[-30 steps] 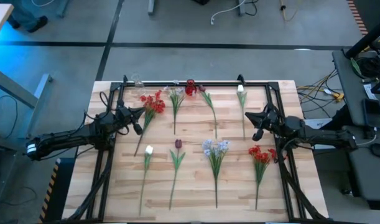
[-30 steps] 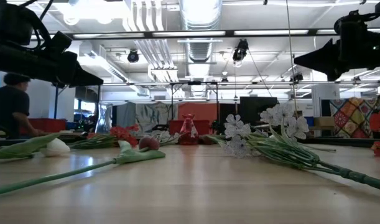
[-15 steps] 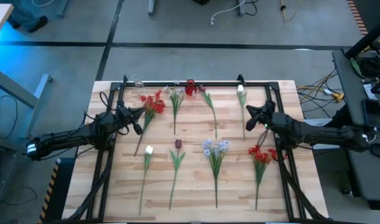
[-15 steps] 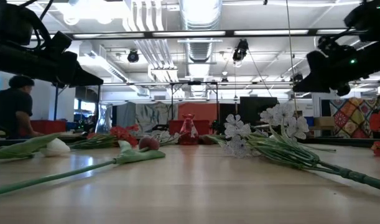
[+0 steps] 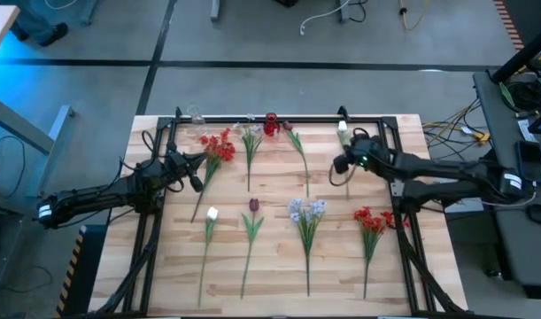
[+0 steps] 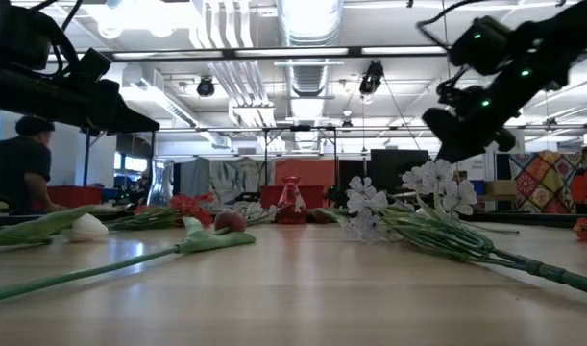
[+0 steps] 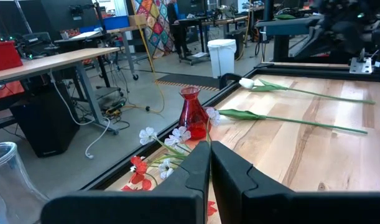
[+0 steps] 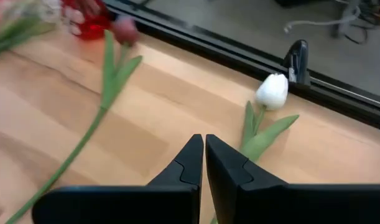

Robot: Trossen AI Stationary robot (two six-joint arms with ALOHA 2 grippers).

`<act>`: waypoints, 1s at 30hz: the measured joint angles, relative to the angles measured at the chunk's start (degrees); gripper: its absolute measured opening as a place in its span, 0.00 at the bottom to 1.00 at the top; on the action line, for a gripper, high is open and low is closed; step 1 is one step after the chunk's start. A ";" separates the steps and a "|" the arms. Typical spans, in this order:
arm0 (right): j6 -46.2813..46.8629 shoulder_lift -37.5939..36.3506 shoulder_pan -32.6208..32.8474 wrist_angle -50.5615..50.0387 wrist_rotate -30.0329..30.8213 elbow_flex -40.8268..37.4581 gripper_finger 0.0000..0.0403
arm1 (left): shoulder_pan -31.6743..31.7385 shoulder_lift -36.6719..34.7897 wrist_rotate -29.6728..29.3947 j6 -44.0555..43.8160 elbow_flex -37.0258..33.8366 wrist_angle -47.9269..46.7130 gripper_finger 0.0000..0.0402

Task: Sort flowers into vase by color
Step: Put the top white flower into the red vase

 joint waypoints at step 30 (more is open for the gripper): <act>10.21 33.92 -21.96 -26.16 -17.92 25.77 0.44 | -0.01 0.00 0.01 0.00 0.00 0.00 0.00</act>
